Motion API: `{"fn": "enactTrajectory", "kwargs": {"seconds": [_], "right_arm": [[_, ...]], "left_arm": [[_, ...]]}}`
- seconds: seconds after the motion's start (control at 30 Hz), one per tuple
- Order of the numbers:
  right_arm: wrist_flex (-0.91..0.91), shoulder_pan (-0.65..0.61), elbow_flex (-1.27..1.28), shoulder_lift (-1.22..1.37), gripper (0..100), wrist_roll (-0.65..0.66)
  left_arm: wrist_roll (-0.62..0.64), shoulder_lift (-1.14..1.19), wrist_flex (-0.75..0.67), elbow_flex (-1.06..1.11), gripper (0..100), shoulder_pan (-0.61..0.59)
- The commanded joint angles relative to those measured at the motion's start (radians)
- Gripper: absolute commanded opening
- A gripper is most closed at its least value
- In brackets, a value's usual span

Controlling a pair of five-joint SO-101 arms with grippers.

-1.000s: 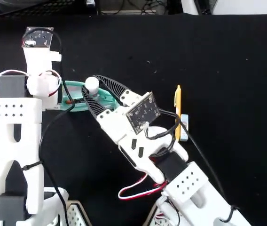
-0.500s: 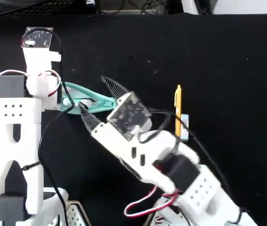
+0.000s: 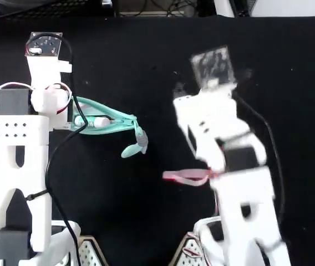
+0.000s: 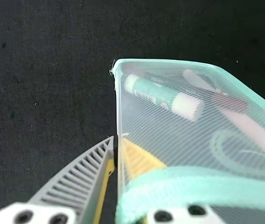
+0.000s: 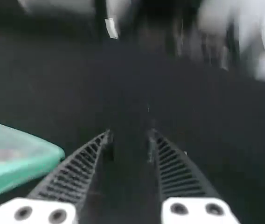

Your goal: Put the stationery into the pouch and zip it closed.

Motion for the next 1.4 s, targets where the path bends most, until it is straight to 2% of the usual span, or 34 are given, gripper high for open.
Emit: {"fn": "enactTrajectory", "kwargs": {"seconds": [0.0, 0.13, 0.23, 0.37, 0.53, 0.93, 1.17, 1.37], "right_arm": [[-0.069, 0.077, -0.050, 0.314, 16.6, -0.057], [-0.023, 0.106, -0.252, 0.653, 14.6, -0.055], [0.100, 0.144, -0.443, 0.849, 14.5, -0.055], [0.267, 0.172, -0.667, 1.044, 14.5, -0.025], [0.353, 0.175, -0.842, 1.216, 14.5, -0.006], [0.374, 0.190, -0.941, 1.294, 14.5, -0.005], [0.399, 0.290, -0.932, 1.199, 14.2, -0.005], [0.374, 0.296, -0.923, 1.277, 14.5, -0.005]], "left_arm": [[0.002, 0.031, -0.006, 0.068, 3, -0.004], [0.002, 0.031, -0.006, 0.068, 3, -0.004], [0.002, 0.031, -0.006, 0.071, 3, -0.004], [0.002, 0.031, -0.008, 0.065, 3, -0.004], [0.002, 0.031, -0.008, 0.068, 3, -0.004], [0.002, 0.031, -0.008, 0.071, 3, -0.004], [0.002, 0.032, -0.012, 0.071, 3, -0.004], [0.002, 0.032, -0.028, 0.073, 3, -0.004]]}}
